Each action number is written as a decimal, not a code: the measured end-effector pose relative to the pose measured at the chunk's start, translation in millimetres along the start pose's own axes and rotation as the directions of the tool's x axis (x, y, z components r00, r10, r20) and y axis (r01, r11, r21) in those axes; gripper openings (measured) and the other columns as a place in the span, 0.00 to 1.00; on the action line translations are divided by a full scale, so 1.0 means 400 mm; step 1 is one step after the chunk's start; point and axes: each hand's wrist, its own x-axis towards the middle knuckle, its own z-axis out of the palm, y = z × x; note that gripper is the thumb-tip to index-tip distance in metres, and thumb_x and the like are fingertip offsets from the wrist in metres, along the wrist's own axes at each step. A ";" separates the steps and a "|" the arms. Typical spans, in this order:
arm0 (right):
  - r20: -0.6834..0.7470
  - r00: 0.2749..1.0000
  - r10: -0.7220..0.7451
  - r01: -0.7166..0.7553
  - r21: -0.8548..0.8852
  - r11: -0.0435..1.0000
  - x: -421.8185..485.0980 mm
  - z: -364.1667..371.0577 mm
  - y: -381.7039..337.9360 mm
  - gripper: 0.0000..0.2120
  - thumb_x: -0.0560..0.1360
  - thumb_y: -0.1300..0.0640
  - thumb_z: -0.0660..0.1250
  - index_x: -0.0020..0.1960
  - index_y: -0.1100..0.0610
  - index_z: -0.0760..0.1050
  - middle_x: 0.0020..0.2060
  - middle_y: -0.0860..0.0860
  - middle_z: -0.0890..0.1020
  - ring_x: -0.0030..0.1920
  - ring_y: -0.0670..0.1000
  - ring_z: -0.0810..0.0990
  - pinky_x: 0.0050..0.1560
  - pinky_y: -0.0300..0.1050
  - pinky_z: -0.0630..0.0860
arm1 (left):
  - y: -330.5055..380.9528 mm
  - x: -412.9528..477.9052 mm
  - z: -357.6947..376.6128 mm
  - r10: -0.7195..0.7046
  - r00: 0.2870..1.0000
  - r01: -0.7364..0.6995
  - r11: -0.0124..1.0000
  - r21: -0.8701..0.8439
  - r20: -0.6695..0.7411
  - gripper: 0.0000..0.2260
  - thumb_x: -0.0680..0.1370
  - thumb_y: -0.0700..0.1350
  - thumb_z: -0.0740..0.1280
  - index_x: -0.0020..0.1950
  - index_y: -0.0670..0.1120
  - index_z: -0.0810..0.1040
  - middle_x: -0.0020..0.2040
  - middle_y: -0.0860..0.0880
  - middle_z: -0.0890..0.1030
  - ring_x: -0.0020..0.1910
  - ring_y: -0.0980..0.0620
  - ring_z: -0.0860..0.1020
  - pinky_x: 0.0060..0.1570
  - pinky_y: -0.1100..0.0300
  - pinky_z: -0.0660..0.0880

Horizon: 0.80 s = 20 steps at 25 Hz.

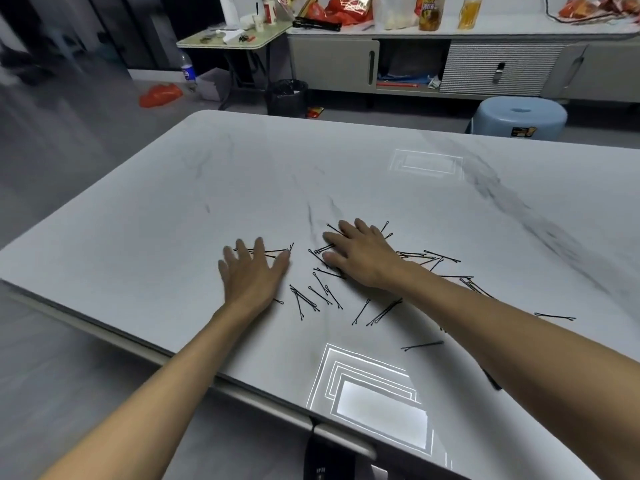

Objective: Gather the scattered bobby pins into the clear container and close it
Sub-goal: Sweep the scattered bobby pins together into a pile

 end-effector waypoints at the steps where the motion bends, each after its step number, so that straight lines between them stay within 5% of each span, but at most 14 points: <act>1: -0.005 1.000 -0.018 0.017 -0.029 0.999 -0.007 0.006 -0.002 0.22 0.79 0.41 0.53 0.69 0.48 0.65 0.66 0.51 0.69 0.68 0.57 0.62 0.67 0.54 0.60 | 0.016 -0.010 0.010 0.092 0.996 -0.092 0.996 -0.020 0.016 0.33 0.80 0.64 0.50 0.78 0.45 0.55 0.79 0.40 0.51 0.78 0.42 0.45 0.74 0.46 0.44; 4: -0.046 0.993 -0.105 0.102 -0.068 0.992 -0.056 -0.007 0.016 0.19 0.81 0.46 0.55 0.69 0.51 0.68 0.66 0.49 0.70 0.67 0.55 0.65 0.64 0.52 0.63 | 0.087 -0.060 0.039 0.381 0.922 -0.368 0.919 -0.143 0.071 0.30 0.80 0.60 0.54 0.78 0.46 0.56 0.80 0.44 0.51 0.78 0.48 0.46 0.73 0.55 0.44; 7: -0.031 0.994 -0.109 0.111 0.054 0.992 -0.120 -0.036 0.030 0.17 0.81 0.52 0.58 0.67 0.56 0.72 0.65 0.52 0.75 0.67 0.56 0.69 0.64 0.52 0.65 | 0.131 -0.105 0.040 0.525 0.844 -0.455 0.807 -0.377 0.106 0.25 0.80 0.59 0.59 0.75 0.51 0.62 0.74 0.54 0.64 0.74 0.55 0.59 0.67 0.62 0.54; 9: -0.055 0.998 -0.036 0.045 0.161 0.986 -0.178 -0.052 0.044 0.16 0.80 0.54 0.60 0.66 0.56 0.74 0.65 0.53 0.77 0.66 0.54 0.72 0.65 0.50 0.65 | 0.122 -0.119 0.033 0.478 0.878 -0.440 0.820 -0.367 0.014 0.25 0.80 0.57 0.60 0.74 0.49 0.64 0.74 0.53 0.65 0.73 0.55 0.61 0.68 0.59 0.56; 11: -0.163 0.979 0.119 -0.094 0.153 0.984 -0.262 -0.063 0.066 0.17 0.80 0.52 0.61 0.67 0.54 0.74 0.67 0.52 0.75 0.68 0.53 0.71 0.68 0.50 0.64 | 0.085 -0.132 0.035 0.266 0.962 -0.273 0.936 -0.223 -0.060 0.28 0.80 0.60 0.57 0.76 0.48 0.59 0.78 0.47 0.57 0.78 0.48 0.50 0.73 0.53 0.46; 14: -0.328 0.806 0.492 -0.516 0.017 0.857 -0.411 -0.071 0.129 0.22 0.78 0.45 0.58 0.69 0.54 0.69 0.68 0.60 0.71 0.68 0.60 0.67 0.66 0.57 0.64 | 0.060 -0.160 0.059 0.080 0.997 -0.080 0.992 -0.096 -0.002 0.34 0.79 0.65 0.49 0.79 0.47 0.50 0.80 0.45 0.47 0.78 0.45 0.41 0.74 0.48 0.40; 17: -0.182 0.604 0.776 -0.773 0.101 0.626 -0.542 -0.050 0.168 0.31 0.78 0.37 0.50 0.74 0.55 0.58 0.73 0.64 0.61 0.72 0.65 0.57 0.72 0.62 0.56 | 0.116 -0.165 0.080 0.265 0.964 -0.263 0.961 -0.085 0.014 0.35 0.78 0.66 0.47 0.79 0.47 0.49 0.80 0.46 0.48 0.78 0.46 0.42 0.74 0.51 0.41; 20: -0.177 0.626 0.759 -0.755 0.105 0.647 -0.590 -0.017 0.161 0.31 0.79 0.38 0.51 0.75 0.55 0.58 0.74 0.64 0.60 0.75 0.63 0.53 0.74 0.59 0.51 | 0.210 -0.202 0.106 0.456 0.888 -0.449 0.888 -0.097 0.061 0.35 0.78 0.66 0.50 0.79 0.48 0.50 0.80 0.48 0.49 0.78 0.49 0.44 0.74 0.54 0.42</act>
